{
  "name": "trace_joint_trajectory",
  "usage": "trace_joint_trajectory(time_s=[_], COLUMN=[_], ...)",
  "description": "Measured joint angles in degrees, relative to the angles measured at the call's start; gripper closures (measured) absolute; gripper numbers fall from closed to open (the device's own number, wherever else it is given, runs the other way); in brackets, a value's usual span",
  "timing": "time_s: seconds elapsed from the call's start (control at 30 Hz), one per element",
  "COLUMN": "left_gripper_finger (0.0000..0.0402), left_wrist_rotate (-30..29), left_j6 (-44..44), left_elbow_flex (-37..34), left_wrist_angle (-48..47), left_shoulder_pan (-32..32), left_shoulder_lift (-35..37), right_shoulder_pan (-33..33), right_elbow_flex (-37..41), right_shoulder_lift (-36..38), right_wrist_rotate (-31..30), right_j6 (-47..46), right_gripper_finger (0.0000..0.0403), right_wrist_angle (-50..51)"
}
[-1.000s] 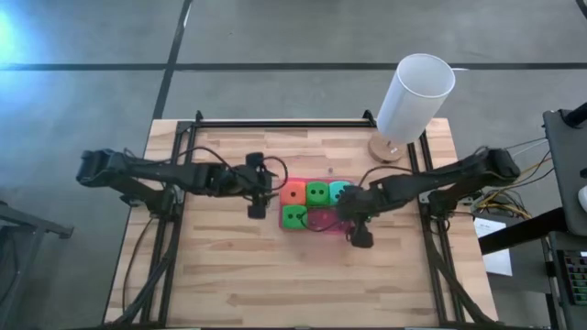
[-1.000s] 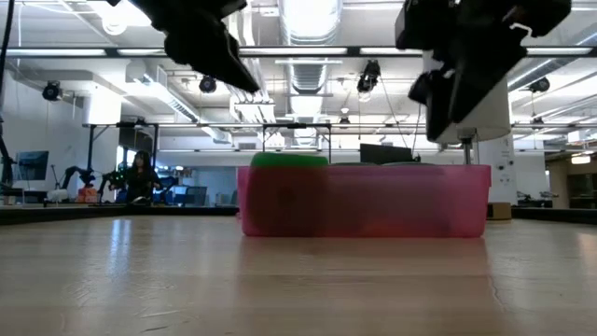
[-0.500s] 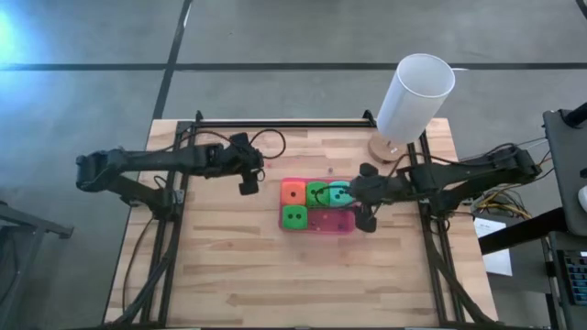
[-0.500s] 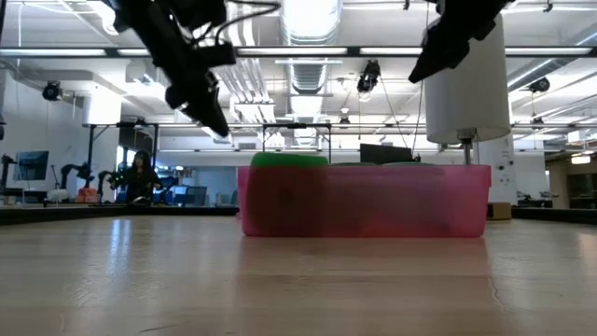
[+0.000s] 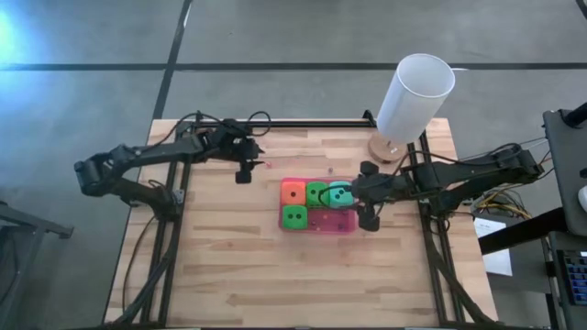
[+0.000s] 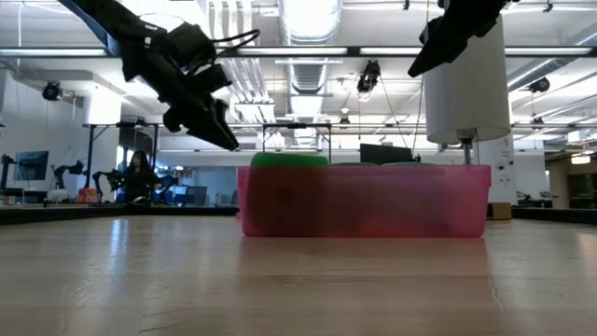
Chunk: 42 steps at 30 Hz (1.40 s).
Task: Pick & Place Dice
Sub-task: Put the small pink die into the pink bin
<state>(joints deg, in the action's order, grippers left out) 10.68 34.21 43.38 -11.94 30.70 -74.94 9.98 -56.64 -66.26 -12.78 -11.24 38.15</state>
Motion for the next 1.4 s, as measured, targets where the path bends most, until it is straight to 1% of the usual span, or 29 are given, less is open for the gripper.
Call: trace_joint_trajectory(time_s=[0.1,0.23,0.37,0.5,0.6,0.63,0.73,0.83,1.17,1.3,1.4], left_gripper_finger=[0.0255,0.0272,0.0284,0.0292,0.0294,0.0294,0.0293,0.0293,0.0295,0.0293,0.0293], left_wrist_rotate=[1.8,1.9,1.4,0.9,0.7,0.7,0.7,0.7,0.7,0.7,0.7], left_j6=[-0.1,0.0,0.2,0.3,-1.5,0.0,7.6,9.0,8.8,3.0,0.5], left_elbow_flex=[-0.5,-0.1,3.4,7.8,10.1,10.3,10.3,10.3,10.2,10.3,10.3], left_wrist_angle=[1.6,1.2,1.5,-3.1,-7.4,-8.1,-7.6,-6.3,-4.1,-4.1,-4.2], left_shoulder_pan=[1.0,1.3,2.1,3.7,4.3,4.3,4.1,4.1,4.7,4.7,4.7], left_shoulder_lift=[-1.8,-7.3,-13.0,-18.4,-21.4,-22.1,-23.1,-23.3,-24.6,-24.5,-24.4], right_shoulder_pan=[0.0,0.0,0.0,0.0,0.0,0.0,0.0,0.0,0.0,0.0,0.0], right_elbow_flex=[0.0,0.0,0.0,0.0,0.0,0.0,0.0,0.0,0.0,0.0,0.0], right_shoulder_lift=[0.0,0.0,0.0,0.0,0.0,0.0,0.0,0.0,0.0,0.0,0.0], right_wrist_rotate=[0.0,-0.3,-0.5,-0.5,-0.5,-0.5,-0.5,-0.5,-0.7,-0.7,-0.7], right_j6=[1.3,2.3,2.3,2.3,2.2,2.2,2.2,2.5,2.5,2.5,2.5], right_gripper_finger=[0.0172,0.0172,0.0172,0.0172,0.0172,0.0172,0.0172,0.0172,0.0172,0.0172,0.0172], right_wrist_angle=[-0.1,-0.6,-1.0,-1.2,-1.2,-1.3,-1.2,-1.2,-1.3,-1.4,-1.5])
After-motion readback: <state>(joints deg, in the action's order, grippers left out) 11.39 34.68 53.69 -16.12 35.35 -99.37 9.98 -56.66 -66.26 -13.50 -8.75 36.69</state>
